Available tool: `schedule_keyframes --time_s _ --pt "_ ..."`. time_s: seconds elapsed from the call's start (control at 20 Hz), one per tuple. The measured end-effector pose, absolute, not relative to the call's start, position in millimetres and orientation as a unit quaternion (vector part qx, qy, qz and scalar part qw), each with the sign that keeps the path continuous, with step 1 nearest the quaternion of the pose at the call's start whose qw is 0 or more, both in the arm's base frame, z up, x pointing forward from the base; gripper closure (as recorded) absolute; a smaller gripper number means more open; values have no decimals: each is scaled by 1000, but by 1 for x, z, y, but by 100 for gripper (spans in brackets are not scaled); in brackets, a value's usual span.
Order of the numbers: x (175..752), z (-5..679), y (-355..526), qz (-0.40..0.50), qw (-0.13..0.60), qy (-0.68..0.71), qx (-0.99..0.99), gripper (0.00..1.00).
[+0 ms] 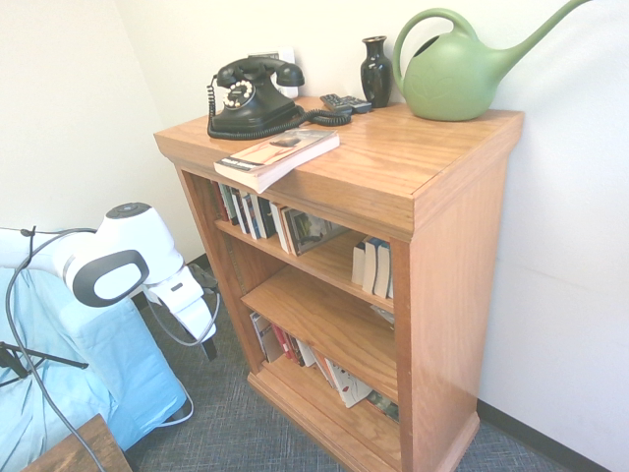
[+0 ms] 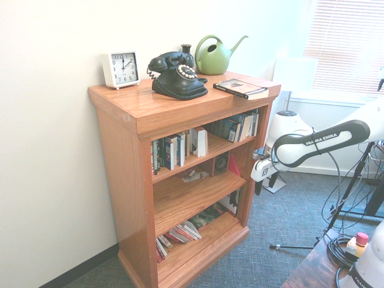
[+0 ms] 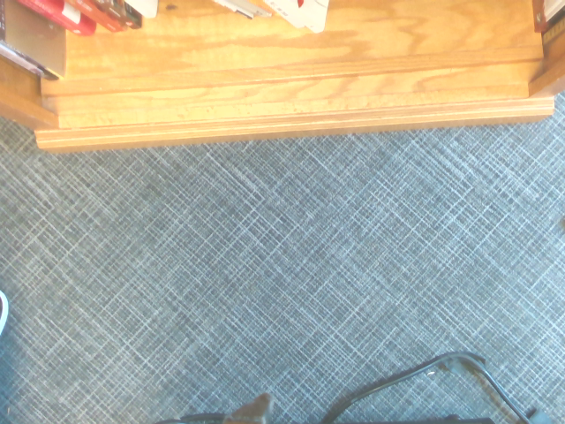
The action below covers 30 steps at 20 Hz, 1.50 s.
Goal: Organize the shelf
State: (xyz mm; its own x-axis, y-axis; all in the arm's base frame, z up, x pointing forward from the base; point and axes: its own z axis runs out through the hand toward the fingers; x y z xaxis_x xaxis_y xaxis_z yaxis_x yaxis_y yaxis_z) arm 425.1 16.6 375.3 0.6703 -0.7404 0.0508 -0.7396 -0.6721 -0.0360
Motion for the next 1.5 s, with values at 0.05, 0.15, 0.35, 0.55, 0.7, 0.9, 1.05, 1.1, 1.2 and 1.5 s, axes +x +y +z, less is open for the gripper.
schedule_keyframes --time_s 0.05,0.15,0.35,0.55,0.7,0.9,1.05,1.1,1.2,1.5 --pt "426 375 16 -30 6 405 -914 0" --pt "427 377 13 -39 -3 402 -915 0" --pt "435 399 1 -94 -58 385 -916 0" --pt "438 446 4 -174 -136 360 -906 0" --pt "440 484 10 -232 -196 338 -891 0" --pt "447 523 20 -305 -277 303 -859 0" --pt "450 546 31 -346 -330 273 -835 0" --pt "451 553 36 -357 -345 262 -827 0" --pt "452 565 48 -375 -370 243 -814 0" --pt "462 596 86 -425 -422 193 -777 0"
